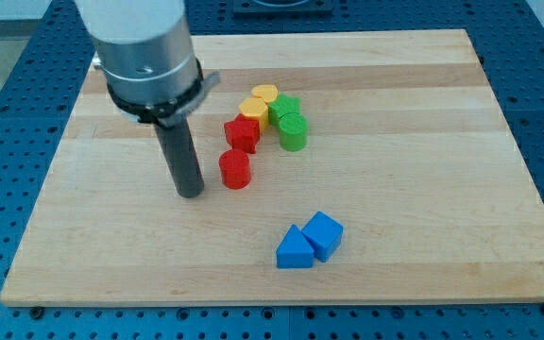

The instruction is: Push the red circle to the center of the board

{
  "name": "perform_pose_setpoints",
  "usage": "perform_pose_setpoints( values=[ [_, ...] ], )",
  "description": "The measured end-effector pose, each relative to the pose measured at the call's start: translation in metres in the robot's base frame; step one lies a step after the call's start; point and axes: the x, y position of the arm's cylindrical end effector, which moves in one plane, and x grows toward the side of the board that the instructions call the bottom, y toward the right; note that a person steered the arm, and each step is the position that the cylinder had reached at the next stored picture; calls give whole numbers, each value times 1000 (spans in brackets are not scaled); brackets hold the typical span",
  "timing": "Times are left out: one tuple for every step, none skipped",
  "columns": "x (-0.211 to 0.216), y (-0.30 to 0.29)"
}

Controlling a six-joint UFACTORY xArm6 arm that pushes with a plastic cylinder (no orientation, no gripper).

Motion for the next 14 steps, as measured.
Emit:
perform_pose_setpoints(
  values=[
    [-10, -3],
    [-10, 4],
    [-10, 22],
    [-10, 43],
    [-10, 66],
    [-10, 78],
    [-1, 78],
    [18, 81],
    [19, 100],
    [17, 109],
    [7, 109],
    [-2, 109],
    [-3, 109],
    [-3, 109]
  ],
)
